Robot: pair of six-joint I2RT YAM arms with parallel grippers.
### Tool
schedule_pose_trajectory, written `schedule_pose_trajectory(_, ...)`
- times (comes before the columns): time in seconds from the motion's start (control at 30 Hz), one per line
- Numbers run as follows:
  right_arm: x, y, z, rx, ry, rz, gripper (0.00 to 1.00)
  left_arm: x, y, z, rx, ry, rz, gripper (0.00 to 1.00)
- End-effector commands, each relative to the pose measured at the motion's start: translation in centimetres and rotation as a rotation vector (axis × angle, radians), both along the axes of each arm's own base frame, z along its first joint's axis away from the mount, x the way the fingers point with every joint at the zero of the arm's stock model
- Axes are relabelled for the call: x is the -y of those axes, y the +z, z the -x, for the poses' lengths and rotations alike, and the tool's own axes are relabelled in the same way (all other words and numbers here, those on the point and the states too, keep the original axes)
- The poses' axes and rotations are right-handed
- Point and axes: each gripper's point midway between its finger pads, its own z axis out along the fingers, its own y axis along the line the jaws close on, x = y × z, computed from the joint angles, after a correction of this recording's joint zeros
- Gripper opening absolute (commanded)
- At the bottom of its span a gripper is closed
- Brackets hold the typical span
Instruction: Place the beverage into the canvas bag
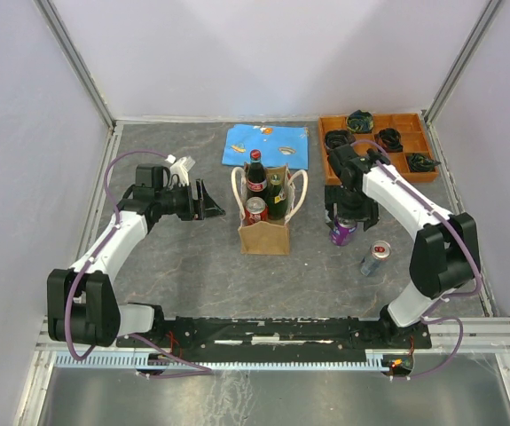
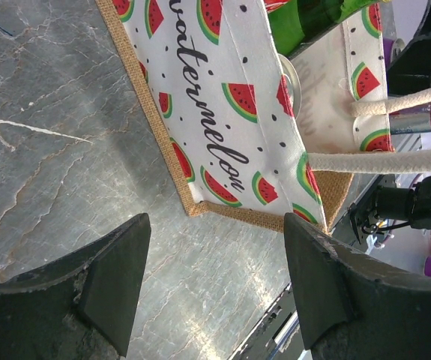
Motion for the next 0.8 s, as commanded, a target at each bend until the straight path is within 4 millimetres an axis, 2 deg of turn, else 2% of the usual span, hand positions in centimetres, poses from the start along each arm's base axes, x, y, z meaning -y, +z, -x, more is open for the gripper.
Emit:
schedule_pose_trajectory(0.0, -0.1, -0.7, -1.1, 0.041, -0.007, -0.006, 0.91, 0.3, 1.0, 0.3, 0.062, -0.046, 0.011, 0.78)
schedule_pose_trajectory(0.2, -0.2, -1.2, -1.9, 0.059, -0.012, -0.008, 0.87, 0.3, 1.0, 0.2, 0.062, -0.047, 0.011, 0.78)
schedule_pose_trajectory(0.33, -0.2, -1.4, -2.0, 0.051, -0.006, -0.002, 0.71, 0.3, 1.1, 0.1, 0.065, -0.046, 0.011, 0.78)
schedule_pose_trajectory(0.4, -0.1, -1.4, -2.0, 0.053, -0.008, 0.000, 0.53, 0.3, 1.1, 0.0, 0.065, -0.044, 0.010, 0.78)
schedule_pose_trajectory(0.5, -0.1, -0.8, -2.1, 0.067, -0.014, -0.006, 0.15, 0.3, 1.0, 0.0, 0.063, -0.043, 0.009, 0.78)
schedule_pose_trajectory(0.53, -0.1, -0.1, -2.4, 0.085, -0.018, -0.011, 0.05, 0.3, 1.0, 0.0, 0.063, -0.044, 0.009, 0.78)
schedule_pose_trajectory(0.57, -0.1, 0.6, -2.7, 0.103, -0.021, -0.011, 0.00, 0.3, 1.0, 0.0, 0.063, -0.043, 0.009, 0.78)
schedule_pose_trajectory(0.67, 0.2, 4.7, -4.3, 0.208, -0.035, -0.010, 0.00, 0.3, 1.0, 0.0, 0.062, -0.042, 0.009, 0.78)
schedule_pose_trajectory(0.77, 0.5, 10.4, -6.8, 0.352, -0.047, -0.032, 0.00, 0.3, 1.1, 0.0, 0.066, -0.044, 0.008, 0.78)
